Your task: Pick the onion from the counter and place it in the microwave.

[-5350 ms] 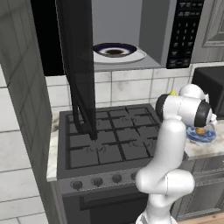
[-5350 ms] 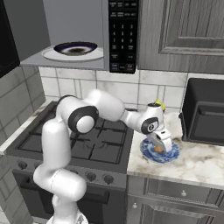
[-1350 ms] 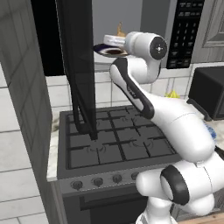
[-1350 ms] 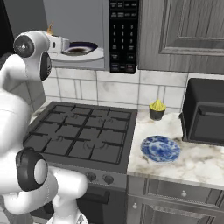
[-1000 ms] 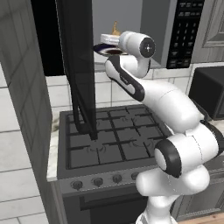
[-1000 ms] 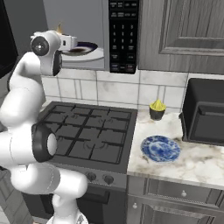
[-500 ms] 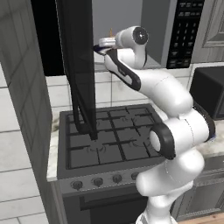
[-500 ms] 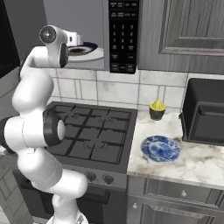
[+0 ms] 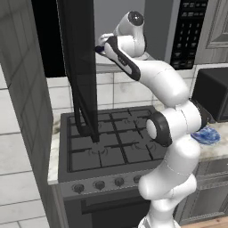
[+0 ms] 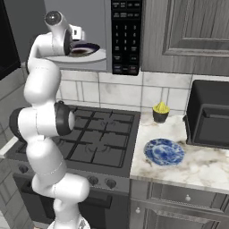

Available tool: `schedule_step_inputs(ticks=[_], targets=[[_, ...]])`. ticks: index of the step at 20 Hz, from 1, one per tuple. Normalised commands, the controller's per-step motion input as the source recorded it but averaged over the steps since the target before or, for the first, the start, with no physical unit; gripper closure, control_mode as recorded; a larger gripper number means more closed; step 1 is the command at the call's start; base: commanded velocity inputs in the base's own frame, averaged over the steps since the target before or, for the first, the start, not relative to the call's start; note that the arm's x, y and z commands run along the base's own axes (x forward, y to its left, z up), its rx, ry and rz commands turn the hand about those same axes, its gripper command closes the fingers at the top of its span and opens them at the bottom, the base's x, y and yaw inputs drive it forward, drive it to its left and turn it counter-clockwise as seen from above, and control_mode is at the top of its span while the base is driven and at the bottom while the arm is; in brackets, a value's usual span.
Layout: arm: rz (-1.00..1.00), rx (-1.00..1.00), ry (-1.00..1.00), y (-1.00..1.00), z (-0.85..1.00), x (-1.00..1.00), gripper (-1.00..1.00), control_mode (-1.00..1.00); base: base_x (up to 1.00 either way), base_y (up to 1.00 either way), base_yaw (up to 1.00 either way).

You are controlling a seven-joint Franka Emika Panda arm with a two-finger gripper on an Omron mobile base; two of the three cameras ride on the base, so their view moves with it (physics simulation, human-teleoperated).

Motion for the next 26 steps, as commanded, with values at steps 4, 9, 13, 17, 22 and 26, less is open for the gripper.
schedule_step_inputs(ticks=[4,9,13,17,22,26], targets=[[0.0,0.0,0.05,0.0,-0.4,0.2,1.0,-1.0,0.0,0.0,0.0],[0.0,0.0,0.03,0.0,-0.48,0.09,1.0,-1.0,0.0,0.0,0.0],[0.0,0.0,0.03,-0.03,-0.29,0.3,1.0,-1.0,0.0,0.0,0.0],[0.0,0.0,0.02,-0.12,-0.18,0.13,1.0,-1.0,0.0,0.0,0.0],[0.01,0.0,0.03,-0.11,0.0,0.02,-1.0,-1.0,0.0,0.0,0.0],[0.0,0.0,0.0,-0.06,0.0,0.0,-1.0,-1.0,0.0,0.0,0.0]])
